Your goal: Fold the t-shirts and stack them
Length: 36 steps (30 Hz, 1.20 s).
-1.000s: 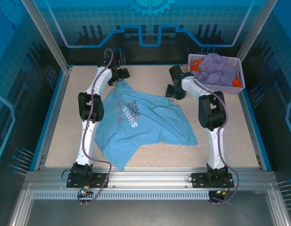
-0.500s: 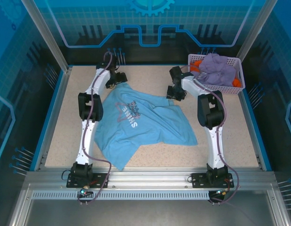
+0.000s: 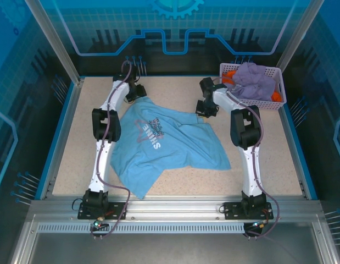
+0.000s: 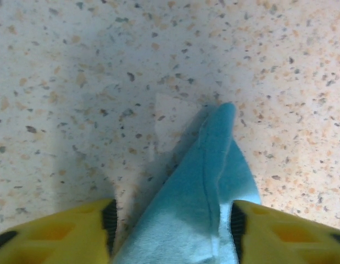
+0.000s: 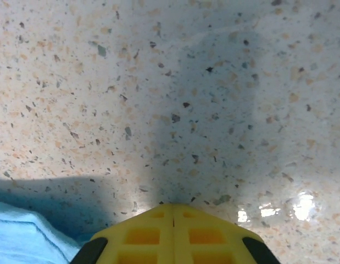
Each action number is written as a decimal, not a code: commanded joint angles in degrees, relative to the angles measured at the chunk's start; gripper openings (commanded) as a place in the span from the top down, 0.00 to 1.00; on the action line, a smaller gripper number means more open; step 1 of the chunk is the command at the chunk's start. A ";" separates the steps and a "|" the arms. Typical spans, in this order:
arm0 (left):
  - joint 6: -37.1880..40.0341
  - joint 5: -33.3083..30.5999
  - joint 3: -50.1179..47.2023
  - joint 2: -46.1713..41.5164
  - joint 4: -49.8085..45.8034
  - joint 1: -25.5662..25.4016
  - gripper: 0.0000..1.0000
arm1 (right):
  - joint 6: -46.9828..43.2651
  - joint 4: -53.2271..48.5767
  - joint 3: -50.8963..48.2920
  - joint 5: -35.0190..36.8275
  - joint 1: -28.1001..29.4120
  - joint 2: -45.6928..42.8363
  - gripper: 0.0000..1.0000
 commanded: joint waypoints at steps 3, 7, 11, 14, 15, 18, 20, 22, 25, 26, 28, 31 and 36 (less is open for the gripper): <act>-0.34 4.89 1.03 0.61 2.33 -0.95 0.73 | -0.77 1.79 -0.72 -2.44 0.34 0.34 1.00; -0.60 4.88 -2.53 -3.96 5.76 -0.97 0.86 | -2.04 5.48 -3.75 -1.85 0.36 -4.71 1.00; -1.24 4.62 -11.31 -12.36 13.12 -1.05 0.94 | -3.52 11.25 -8.71 -1.05 0.47 -11.98 1.00; -1.32 3.98 -20.16 -19.65 20.25 -1.33 0.97 | -4.52 16.58 -13.51 -1.27 0.19 -17.76 1.00; -1.30 3.71 -22.74 -21.71 22.18 -1.42 0.98 | -4.87 18.18 -15.08 -1.24 0.07 -19.74 1.00; -1.46 3.53 -33.37 -29.31 30.34 -1.75 1.00 | -5.50 22.92 -19.63 -1.47 -0.19 -24.52 1.00; -1.73 3.27 -41.58 -35.12 36.26 -2.05 0.99 | -5.84 26.63 -23.70 -2.01 -0.58 -28.25 1.00; -2.06 2.33 -48.46 -40.08 41.21 -2.57 0.97 | -6.85 30.51 -27.89 -3.00 -0.81 -31.83 1.00; -2.77 1.38 -56.25 -46.17 44.62 -4.26 0.92 | -7.38 34.16 -33.25 -4.39 -1.40 -36.95 1.00; -2.92 1.02 -58.22 -47.61 44.76 -5.18 0.91 | -7.29 34.92 -34.77 -4.79 -1.77 -38.33 1.00; -3.75 -0.98 -63.01 -50.27 44.82 -8.12 0.90 | -7.54 36.65 -38.26 -6.27 -2.42 -41.36 1.00; -6.00 -5.49 -69.49 -52.76 43.40 -14.22 0.83 | -7.43 36.19 -41.63 -8.24 -3.23 -44.73 1.00; -16.07 -14.32 -79.26 -55.63 36.57 -24.39 0.68 | -6.97 29.19 -44.91 -9.98 -3.91 -48.27 1.00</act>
